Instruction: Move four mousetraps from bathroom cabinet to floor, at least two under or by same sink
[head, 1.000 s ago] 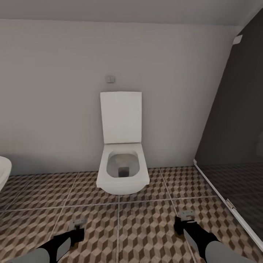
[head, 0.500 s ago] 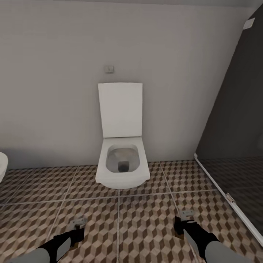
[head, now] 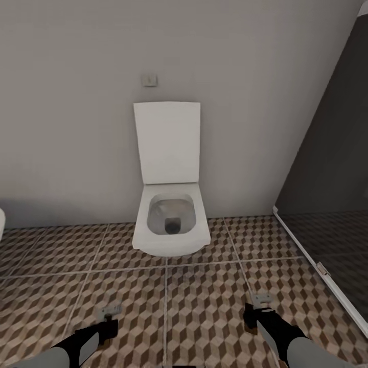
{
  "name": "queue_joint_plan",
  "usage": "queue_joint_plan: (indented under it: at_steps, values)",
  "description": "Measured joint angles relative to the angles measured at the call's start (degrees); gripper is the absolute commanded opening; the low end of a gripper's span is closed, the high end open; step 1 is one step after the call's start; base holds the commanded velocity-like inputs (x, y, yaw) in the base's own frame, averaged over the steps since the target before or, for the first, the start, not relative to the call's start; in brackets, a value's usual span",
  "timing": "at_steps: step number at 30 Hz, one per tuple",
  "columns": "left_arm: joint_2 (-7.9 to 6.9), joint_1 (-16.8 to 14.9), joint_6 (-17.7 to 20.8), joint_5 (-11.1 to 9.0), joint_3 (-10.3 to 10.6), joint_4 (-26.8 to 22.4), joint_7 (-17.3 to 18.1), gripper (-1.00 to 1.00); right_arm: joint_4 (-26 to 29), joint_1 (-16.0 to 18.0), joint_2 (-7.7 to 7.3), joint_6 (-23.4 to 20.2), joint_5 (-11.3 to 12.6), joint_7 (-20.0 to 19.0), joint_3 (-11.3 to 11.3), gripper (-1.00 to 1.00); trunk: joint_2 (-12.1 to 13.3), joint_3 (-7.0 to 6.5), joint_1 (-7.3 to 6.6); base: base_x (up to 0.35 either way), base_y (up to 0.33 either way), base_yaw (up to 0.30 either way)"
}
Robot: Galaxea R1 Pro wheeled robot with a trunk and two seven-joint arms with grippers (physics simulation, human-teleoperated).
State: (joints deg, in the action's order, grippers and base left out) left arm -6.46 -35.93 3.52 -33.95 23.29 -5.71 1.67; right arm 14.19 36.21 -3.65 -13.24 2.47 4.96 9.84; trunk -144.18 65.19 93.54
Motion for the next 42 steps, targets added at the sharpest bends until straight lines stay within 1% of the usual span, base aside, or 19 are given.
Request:
queue_joint_plan:
  at_steps: [6, 8, 10, 11, 12, 13, 15, 16, 17, 19, 21, 24, 25, 26, 27, 28, 30, 36, 42]
  values:
    - [-0.07, 0.00, 0.33, 0.00, 0.04, -0.33, 0.05, -1.00, 0.25, 0.00, 0.05, 0.01, -0.19, -0.04, 0.06, -1.00, -0.08, 1.33, 0.15, 0.000, 0.000, 0.000]
    - [-0.34, -0.10, 1.39, -0.13, 0.14, -1.15, -0.08, -1.00, 3.64, 0.01, 0.09, -0.60, -0.52, -0.25, 0.09, -1.00, -0.11, 1.77, 0.20, 0.000, 0.000, 0.000]
    - [-0.59, -0.16, 4.19, -0.29, 0.22, -4.15, -1.49, -1.00, 8.00, 0.01, 0.15, -1.99, -0.60, -0.30, 0.15, -1.00, -0.14, 2.21, 0.25, 0.000, 0.000, 0.000]
    - [-0.64, -0.16, 5.33, -0.23, 0.16, -5.46, -2.31, -1.00, 9.19, 0.00, 0.16, -2.67, -0.60, -0.30, 0.11, -1.00, -0.15, 2.43, 0.28, 0.000, 0.000, 0.000]
    - [-0.78, -0.18, 8.00, -0.01, -0.02, -8.57, -4.43, -1.00, 11.42, 0.00, 0.18, -4.31, -0.63, -0.25, 0.06, -1.00, -0.16, 2.65, 0.30, 0.000, 0.000, 0.000]
    - [-0.85, -0.18, 9.61, 0.04, -0.03, -10.45, -5.82, -1.00, 12.56, -0.01, 0.18, -5.32, -0.63, -0.16, 0.03, -1.00, -0.17, 2.87, 0.33, 0.000, 0.000, 0.000]
    - [-0.82, -0.20, 20.22, 0.11, -0.02, -23.15, -16.38, -1.00, 17.61, 0.05, 0.29, -10.42, -0.56, 1.34, -0.13, -1.00, -0.20, 3.31, 0.38, 0.000, 0.000, 0.000]
    - [-0.73, -0.18, 23.61, 0.08, -0.05, -27.73, -19.29, -1.00, 18.37, -0.09, 0.36, -11.38, -0.36, 2.01, -0.27, -1.00, -0.21, 3.53, 0.41, 0.000, 0.000, 0.000]
    - [-0.64, -0.17, 26.47, 0.05, -0.02, -31.69, -21.19, -1.00, 18.83, -0.14, 0.40, -12.09, -0.15, 2.46, -0.51, -1.00, -0.23, 3.76, 0.43, 0.000, 0.000, 0.000]
    - [-0.53, -0.20, 30.72, 0.01, 0.03, -38.04, -23.19, -1.00, 19.31, -0.04, 0.48, -12.75, 0.07, 2.97, -1.04, -1.00, -0.25, 4.20, 0.48, 0.000, 0.000, 0.000]
    - [-0.42, -0.32, 32.50, -0.04, 0.01, -40.62, -23.93, -1.00, 19.45, 0.01, 0.64, -12.83, 0.18, 3.14, -1.26, -1.00, -0.28, 4.65, 0.54, 0.000, 0.000, 0.000]
    - [-0.34, -0.77, 33.75, -0.11, -0.32, -42.14, -24.58, -1.00, 19.44, 0.05, 0.99, -12.72, 0.28, 3.26, -1.46, -1.00, -0.32, 5.31, 0.62, 0.000, 0.000, 0.000]
    - [-0.37, -0.90, 33.84, -0.12, -1.50, -42.22, -24.65, -1.00, 19.33, 0.06, 1.08, -12.62, 0.30, 3.28, -1.51, -1.00, -0.33, 5.54, 0.64, 0.000, 0.000, 0.000]
    - [-0.34, -0.98, 33.40, -0.06, -4.47, -40.91, -24.55, -1.00, 19.23, 0.06, 1.16, -12.41, 0.32, 3.30, -1.58, -1.00, -0.34, 5.76, 0.67, 0.000, 0.000, 0.000]
    - [-0.37, -0.99, 32.83, -0.16, -6.00, -39.62, -24.35, -1.00, 19.22, 0.07, 1.20, -12.15, 0.32, 3.31, -1.61, -1.00, -0.36, 5.98, 0.70, 0.000, 0.000, 0.000]
    - [-0.41, -1.01, 32.12, -0.14, -7.27, -38.23, -24.03, -1.00, 19.21, 0.07, 1.21, -11.86, 0.30, 3.31, -1.63, -1.00, -0.37, 6.20, 0.72, 0.000, 0.000, 0.000]
    - [-0.48, -1.02, 30.95, 0.26, -8.65, -36.40, -23.13, -1.00, 19.20, 0.07, 1.19, -11.49, 0.26, 3.31, -1.70, -1.00, -0.40, 6.65, 0.77, 0.000, 0.000, 0.000]
    - [-0.79, -1.04, 30.51, 0.83, -9.40, -35.56, -22.42, -1.00, 19.54, 0.07, 1.01, -11.21, 0.07, 3.24, -1.72, -1.00, -0.48, 7.97, 0.93, 0.000, 0.000, 0.000]
    - [-0.82, -1.03, 30.16, 0.87, -9.45, -35.72, -22.38, -1.00, 20.38, 0.07, 1.08, -11.77, 0.02, 3.12, -2.97, -1.00, -0.56, 9.31, 1.08, 0.000, 0.000, 0.046]
